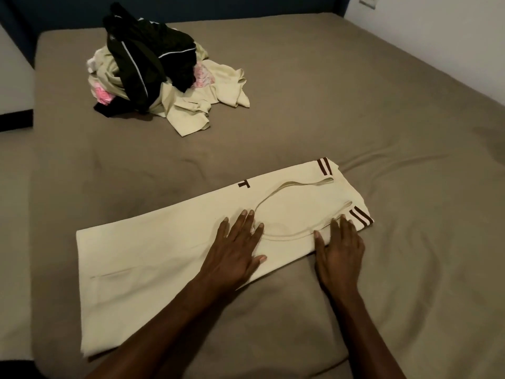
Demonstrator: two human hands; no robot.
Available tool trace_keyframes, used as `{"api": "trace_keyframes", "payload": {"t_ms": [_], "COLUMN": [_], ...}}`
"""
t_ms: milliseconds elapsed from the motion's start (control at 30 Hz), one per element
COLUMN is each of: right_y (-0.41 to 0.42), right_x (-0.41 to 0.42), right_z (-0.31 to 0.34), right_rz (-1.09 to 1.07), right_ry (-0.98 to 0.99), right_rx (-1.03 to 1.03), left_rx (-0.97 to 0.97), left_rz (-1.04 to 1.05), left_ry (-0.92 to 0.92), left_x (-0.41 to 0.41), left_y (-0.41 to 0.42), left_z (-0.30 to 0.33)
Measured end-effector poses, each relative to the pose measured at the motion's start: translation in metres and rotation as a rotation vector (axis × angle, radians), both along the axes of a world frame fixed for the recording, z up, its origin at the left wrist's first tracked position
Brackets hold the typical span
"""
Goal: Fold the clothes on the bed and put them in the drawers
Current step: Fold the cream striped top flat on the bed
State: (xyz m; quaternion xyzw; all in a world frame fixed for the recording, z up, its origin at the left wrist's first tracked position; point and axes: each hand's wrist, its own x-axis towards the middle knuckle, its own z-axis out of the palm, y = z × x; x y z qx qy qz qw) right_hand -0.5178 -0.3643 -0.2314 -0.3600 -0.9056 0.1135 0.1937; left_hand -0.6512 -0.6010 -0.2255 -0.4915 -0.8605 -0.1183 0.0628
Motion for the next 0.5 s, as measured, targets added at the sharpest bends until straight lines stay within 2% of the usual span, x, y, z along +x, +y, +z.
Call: {"api": "trace_keyframes", "payload": {"t_ms": [100, 300, 400, 500], "right_y": [-0.005, -0.016, -0.055, -0.12], "right_x": [-0.004, -0.002, 0.009, 0.015], "right_z": [-0.011, -0.001, 0.002, 0.004], "right_rz": [0.019, -0.011, 0.051, 0.255], "right_ry": [-0.142, -0.149, -0.141, -0.096], "right_rx": [-0.092, -0.084, -0.018, 0.042], "left_rx": [-0.106, -0.119, -0.105, 0.086], "left_rz": [0.006, 0.059, 0.262, 0.576], "left_ry": [-0.076, -0.152, -0.115, -0.059], "left_x": [-0.006, -0.009, -0.009, -0.02], "left_y": [-0.014, -0.017, -0.057, -0.131], "left_z": [-0.005, 0.004, -0.001, -0.002]}}
